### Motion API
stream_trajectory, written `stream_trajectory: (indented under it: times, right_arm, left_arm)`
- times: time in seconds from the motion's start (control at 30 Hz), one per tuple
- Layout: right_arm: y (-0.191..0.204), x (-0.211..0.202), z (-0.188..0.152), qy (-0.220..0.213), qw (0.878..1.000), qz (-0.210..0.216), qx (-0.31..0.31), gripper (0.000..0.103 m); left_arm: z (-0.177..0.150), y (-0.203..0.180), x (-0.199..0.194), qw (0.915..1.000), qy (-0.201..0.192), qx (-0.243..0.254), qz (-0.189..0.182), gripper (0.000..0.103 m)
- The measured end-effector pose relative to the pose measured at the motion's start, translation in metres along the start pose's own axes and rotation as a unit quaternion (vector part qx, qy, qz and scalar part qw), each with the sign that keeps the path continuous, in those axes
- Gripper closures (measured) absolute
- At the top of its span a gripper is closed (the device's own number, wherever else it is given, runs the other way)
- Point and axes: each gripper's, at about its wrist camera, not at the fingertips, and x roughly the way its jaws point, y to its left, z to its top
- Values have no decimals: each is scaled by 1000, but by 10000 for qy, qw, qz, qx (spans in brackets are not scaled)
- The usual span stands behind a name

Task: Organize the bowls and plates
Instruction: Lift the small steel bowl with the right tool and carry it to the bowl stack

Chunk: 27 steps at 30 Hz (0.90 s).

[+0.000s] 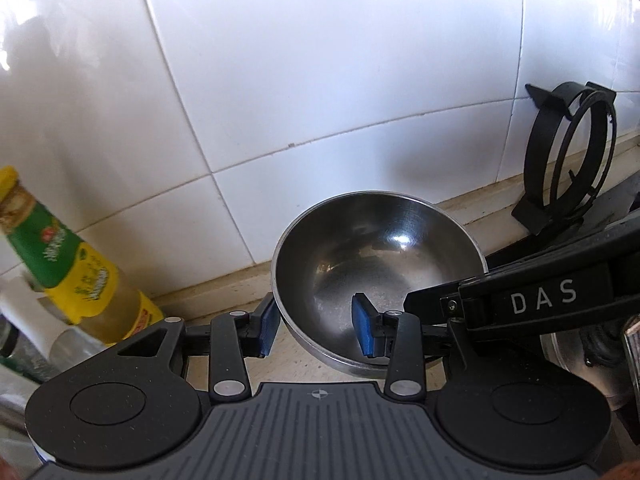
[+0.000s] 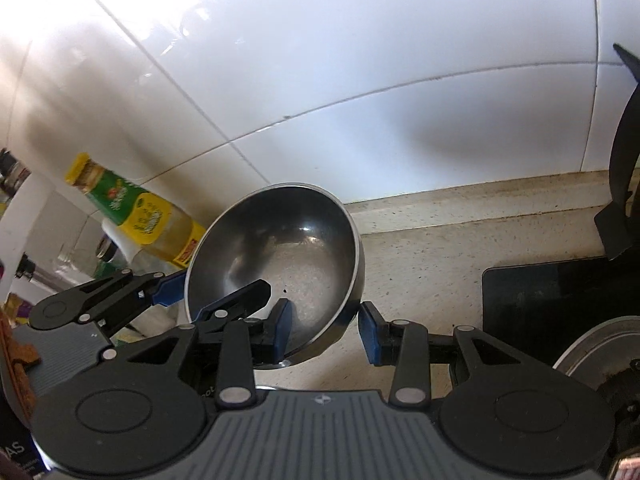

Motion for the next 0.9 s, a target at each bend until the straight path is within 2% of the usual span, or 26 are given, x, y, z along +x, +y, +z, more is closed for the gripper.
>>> stream_trajectory:
  times: [0.37,0.9]
  right_arm:
    - [30,-23,-18,-36,9996,87,-262,50]
    - [56,-42,-53,85,9985,167,-514,50]
  left_arm:
    - [-15,6,-45,9997,-149,-86,150,55]
    - [-52,6,-84,9992,-155,-229,292,54]
